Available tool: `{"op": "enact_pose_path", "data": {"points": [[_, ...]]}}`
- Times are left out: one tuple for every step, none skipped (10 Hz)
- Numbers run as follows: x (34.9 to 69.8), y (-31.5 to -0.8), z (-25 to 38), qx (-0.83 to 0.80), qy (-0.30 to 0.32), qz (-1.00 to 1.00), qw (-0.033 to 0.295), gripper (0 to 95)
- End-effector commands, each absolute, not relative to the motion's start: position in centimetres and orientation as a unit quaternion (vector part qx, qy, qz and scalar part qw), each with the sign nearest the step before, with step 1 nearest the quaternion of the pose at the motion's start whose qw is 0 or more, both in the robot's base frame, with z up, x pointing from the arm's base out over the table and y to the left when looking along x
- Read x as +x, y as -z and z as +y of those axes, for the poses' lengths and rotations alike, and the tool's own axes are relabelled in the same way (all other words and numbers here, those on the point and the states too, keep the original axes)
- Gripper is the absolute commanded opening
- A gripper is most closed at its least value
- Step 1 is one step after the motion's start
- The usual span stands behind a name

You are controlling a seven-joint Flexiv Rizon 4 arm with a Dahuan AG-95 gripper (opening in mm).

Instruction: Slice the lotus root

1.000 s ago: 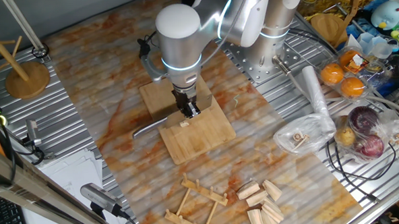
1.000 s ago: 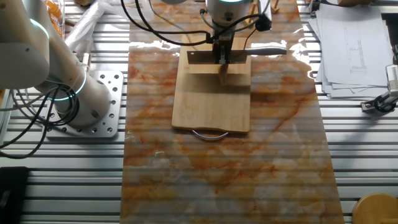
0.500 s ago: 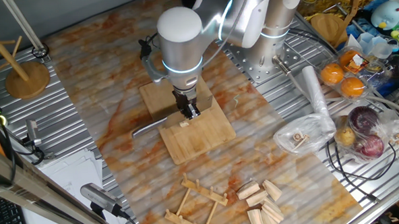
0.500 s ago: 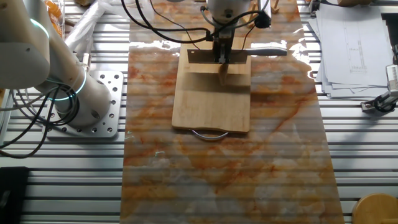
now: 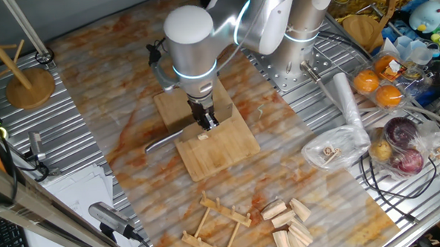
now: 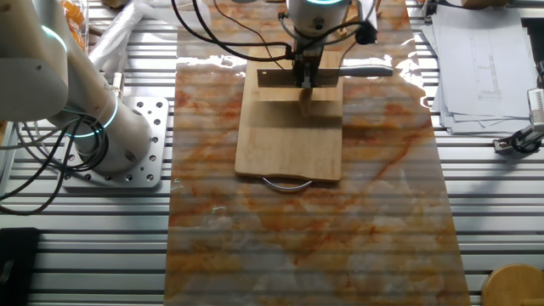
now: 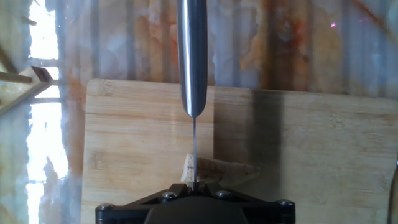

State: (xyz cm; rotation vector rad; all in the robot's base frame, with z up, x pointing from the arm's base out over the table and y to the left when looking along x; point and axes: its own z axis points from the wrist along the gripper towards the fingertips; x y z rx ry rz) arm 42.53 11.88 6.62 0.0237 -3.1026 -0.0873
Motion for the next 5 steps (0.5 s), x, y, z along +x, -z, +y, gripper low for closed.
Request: {"op": "enact_pose_path", "data": {"points": [[42.27, -7.79, 11.65, 0.01, 0.029, -0.999, 0.016, 0.0], [42.17, -7.75, 11.63, 0.011, 0.029, -0.999, 0.014, 0.0], [42.14, -7.72, 11.63, 0.011, 0.03, -0.999, 0.013, 0.0], [42.13, -7.69, 11.63, 0.011, 0.031, -0.999, 0.014, 0.0], [42.09, -7.45, 11.62, 0.01, 0.03, -0.999, 0.012, 0.0]]}}
